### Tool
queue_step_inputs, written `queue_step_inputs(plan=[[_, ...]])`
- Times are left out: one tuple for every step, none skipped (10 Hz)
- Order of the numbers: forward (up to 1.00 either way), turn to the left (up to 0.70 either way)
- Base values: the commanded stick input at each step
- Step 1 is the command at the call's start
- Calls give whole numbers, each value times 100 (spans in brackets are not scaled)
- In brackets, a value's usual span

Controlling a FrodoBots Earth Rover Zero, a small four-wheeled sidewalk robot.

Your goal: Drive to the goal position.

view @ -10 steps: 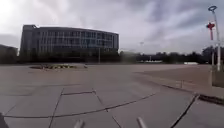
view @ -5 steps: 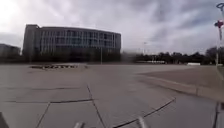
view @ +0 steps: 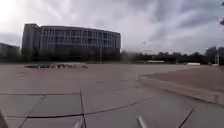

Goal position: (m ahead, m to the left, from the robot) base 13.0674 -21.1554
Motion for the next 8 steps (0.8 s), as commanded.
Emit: queue_step_inputs(plan=[[100,0],[100,0],[100,0],[100,0],[100,0],[100,0],[100,0],[100,0]])
